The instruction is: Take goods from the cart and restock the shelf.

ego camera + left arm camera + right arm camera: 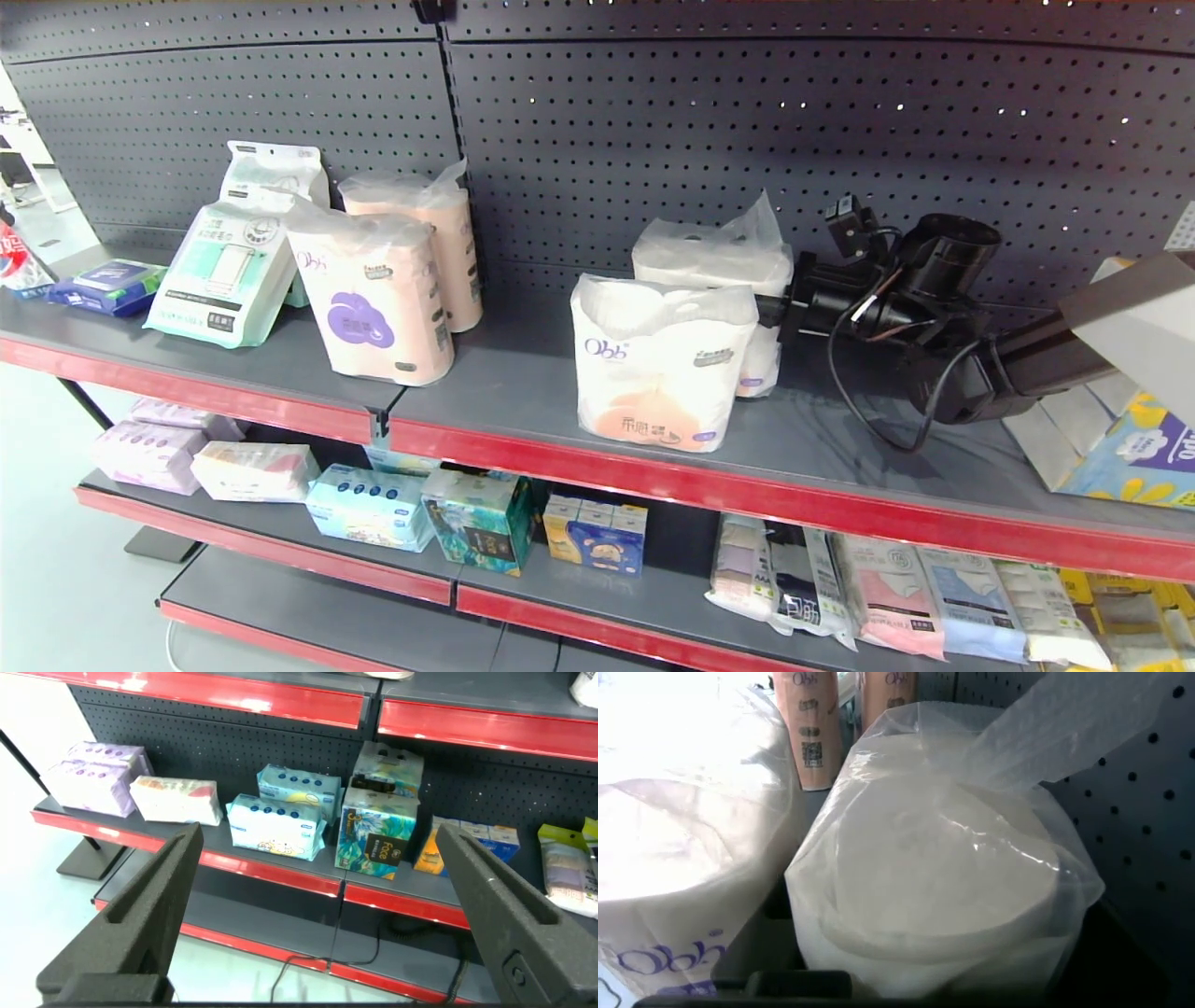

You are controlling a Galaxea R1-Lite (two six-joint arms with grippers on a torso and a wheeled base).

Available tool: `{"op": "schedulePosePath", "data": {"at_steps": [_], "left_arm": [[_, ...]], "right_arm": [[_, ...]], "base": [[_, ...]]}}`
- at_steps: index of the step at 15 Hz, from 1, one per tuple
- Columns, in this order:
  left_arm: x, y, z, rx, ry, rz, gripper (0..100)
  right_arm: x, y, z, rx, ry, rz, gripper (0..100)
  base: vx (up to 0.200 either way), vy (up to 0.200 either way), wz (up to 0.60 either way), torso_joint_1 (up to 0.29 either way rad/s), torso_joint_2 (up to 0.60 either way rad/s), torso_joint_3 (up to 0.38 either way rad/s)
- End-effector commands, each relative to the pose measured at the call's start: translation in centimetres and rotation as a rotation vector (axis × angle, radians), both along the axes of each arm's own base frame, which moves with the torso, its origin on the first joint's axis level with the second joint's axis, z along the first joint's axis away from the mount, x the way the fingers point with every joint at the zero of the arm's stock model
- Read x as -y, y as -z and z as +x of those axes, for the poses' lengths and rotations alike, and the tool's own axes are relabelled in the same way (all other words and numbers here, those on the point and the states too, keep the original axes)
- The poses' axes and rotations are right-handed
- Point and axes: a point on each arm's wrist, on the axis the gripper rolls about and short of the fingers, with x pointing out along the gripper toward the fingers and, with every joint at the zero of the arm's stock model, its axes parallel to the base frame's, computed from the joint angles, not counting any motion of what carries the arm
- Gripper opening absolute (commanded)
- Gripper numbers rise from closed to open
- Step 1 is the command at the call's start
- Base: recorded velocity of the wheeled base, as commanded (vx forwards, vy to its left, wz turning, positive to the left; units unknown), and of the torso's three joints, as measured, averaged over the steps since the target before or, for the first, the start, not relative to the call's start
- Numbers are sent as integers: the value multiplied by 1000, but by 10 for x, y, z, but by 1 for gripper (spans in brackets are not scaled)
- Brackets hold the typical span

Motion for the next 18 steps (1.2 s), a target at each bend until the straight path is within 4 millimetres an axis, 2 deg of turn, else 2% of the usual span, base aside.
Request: {"op": "schedulePosePath", "data": {"at_steps": [1, 12, 18], "left_arm": [[0, 0, 0, -2, 0, 0, 100], [0, 0, 0, -2, 0, 0, 100], [0, 0, 0, -2, 0, 0, 100]], "right_arm": [[-3, 0, -1, 6, -2, -2, 0], [6, 3, 0, -14, 65, -1, 0], [0, 3, -3, -16, 24, -5, 0]], "base": [[0, 0, 0, 0, 0, 0], [0, 0, 0, 0, 0, 0], [0, 0, 0, 0, 0, 0]]}}
